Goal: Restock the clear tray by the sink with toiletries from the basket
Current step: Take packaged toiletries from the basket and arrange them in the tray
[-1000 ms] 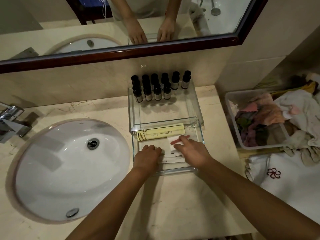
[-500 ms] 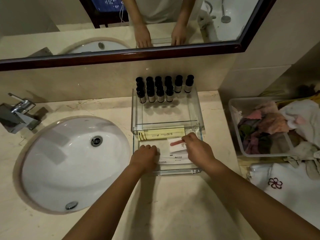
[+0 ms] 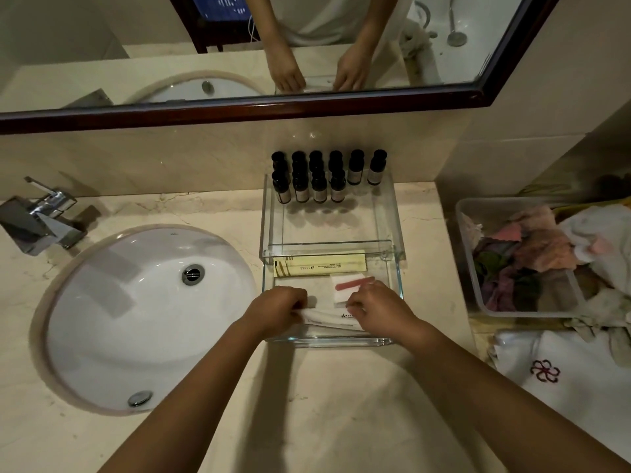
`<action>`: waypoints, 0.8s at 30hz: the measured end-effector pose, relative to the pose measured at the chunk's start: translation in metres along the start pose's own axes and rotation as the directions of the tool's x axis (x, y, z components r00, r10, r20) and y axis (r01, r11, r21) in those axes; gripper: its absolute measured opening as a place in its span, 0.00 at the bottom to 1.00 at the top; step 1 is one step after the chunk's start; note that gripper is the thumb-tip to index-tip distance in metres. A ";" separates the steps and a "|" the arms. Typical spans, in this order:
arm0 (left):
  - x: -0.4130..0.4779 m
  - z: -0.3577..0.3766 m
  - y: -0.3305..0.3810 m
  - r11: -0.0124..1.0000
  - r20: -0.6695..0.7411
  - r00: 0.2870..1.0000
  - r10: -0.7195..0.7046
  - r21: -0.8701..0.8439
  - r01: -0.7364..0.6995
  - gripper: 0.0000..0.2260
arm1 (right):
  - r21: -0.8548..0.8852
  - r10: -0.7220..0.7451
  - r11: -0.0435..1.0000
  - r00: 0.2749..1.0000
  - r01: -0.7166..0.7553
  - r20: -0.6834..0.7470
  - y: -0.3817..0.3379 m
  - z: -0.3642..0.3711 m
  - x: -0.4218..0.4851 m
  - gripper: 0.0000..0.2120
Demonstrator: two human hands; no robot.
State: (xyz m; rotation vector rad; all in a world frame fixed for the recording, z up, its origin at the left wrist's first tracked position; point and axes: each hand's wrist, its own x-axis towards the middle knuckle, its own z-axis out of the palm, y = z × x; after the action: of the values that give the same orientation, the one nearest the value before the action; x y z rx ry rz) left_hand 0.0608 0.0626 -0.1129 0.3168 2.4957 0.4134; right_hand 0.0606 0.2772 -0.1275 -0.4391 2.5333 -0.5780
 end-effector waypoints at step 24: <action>0.038 0.003 -0.005 0.998 -0.304 0.952 -0.028 -0.060 0.010 0.08 | -0.128 0.109 0.982 0.967 -0.142 -0.231 0.008 -0.004 0.024 0.14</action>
State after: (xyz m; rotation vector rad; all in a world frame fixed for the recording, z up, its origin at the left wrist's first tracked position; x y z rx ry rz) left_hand 0.0311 0.0705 -0.1368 0.2191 2.7783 0.5630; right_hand 0.0369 0.2759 -0.1378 -0.2730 2.8057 -0.4181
